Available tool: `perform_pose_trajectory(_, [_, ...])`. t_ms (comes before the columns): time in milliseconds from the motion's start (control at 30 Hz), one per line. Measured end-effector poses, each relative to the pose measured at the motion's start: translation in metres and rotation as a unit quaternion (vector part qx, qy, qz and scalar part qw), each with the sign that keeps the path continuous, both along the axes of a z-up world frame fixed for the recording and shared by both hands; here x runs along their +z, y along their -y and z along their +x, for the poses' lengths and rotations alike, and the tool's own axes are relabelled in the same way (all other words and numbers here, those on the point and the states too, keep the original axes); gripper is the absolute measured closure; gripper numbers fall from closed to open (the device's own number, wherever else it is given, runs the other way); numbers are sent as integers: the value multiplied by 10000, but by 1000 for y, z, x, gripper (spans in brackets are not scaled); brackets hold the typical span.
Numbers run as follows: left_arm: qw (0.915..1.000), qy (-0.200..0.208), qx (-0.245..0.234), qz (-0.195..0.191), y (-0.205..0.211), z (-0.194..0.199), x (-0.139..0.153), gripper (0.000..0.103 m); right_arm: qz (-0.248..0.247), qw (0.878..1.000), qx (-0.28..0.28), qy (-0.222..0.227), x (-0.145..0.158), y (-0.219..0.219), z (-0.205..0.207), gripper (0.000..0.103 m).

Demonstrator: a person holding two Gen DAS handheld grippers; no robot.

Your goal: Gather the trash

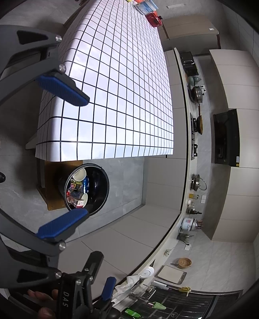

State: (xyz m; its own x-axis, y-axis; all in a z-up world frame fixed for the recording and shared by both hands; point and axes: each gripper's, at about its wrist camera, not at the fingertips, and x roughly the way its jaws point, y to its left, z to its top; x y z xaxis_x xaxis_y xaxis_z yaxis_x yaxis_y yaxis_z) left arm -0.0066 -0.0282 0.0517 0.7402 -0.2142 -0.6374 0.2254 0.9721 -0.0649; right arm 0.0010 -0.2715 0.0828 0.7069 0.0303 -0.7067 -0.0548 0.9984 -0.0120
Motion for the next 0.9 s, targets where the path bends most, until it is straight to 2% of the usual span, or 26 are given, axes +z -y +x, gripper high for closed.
perform_pose_trajectory(900, [10000,-3,-19,42,1,8,2,1,-29,10000,-22,20,1,0,8,0])
